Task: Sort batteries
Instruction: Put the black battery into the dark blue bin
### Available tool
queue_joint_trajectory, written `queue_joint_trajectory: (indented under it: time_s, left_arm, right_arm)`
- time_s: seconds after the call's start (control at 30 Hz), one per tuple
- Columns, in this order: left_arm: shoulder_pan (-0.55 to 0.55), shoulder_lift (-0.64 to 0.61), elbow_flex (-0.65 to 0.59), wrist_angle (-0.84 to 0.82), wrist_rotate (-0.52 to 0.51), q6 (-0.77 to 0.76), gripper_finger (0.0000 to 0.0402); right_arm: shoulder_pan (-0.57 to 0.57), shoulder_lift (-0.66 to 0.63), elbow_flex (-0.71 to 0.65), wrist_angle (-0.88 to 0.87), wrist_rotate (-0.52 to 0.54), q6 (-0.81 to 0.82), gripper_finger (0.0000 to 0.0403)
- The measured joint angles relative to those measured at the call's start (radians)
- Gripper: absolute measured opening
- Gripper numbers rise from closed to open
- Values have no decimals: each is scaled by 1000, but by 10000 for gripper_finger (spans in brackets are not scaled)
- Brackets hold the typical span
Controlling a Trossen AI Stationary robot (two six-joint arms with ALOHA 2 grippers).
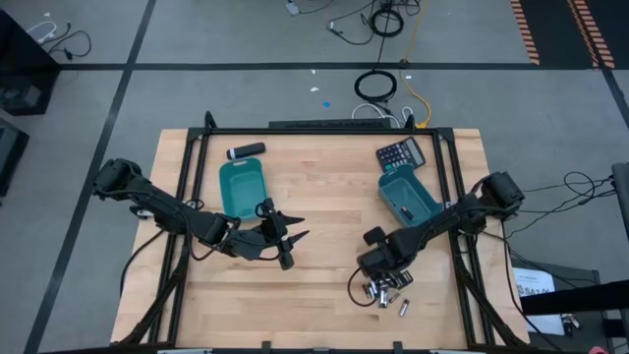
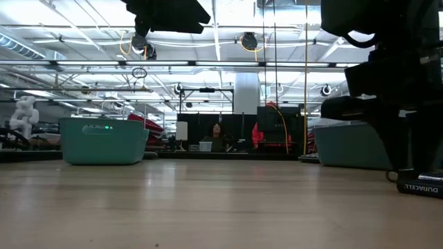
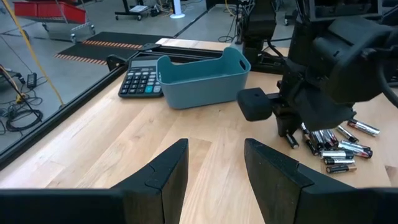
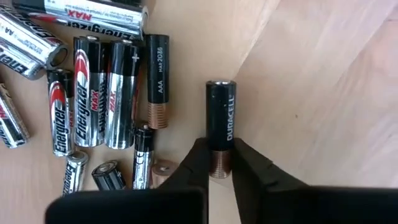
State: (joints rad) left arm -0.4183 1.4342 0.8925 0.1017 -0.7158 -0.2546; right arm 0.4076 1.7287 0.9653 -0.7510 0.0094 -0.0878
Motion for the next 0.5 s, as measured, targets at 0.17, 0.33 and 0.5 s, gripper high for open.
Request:
queue_joint_trajectory:
  time_s: [0.17, 0.33, 0.5]
  left_arm:
    - [0, 0, 0, -6, 0, 0, 169]
    - [0, 0, 0, -6, 0, 0, 169]
    - [0, 0, 0, -5, 0, -2, 169]
  right_arm:
    - [-31, -86, -1, -32, 39, 43, 22]
    - [-66, -218, 9, -215, 172, 92, 22]
    - [-160, -382, 26, -424, 330, 260, 22]
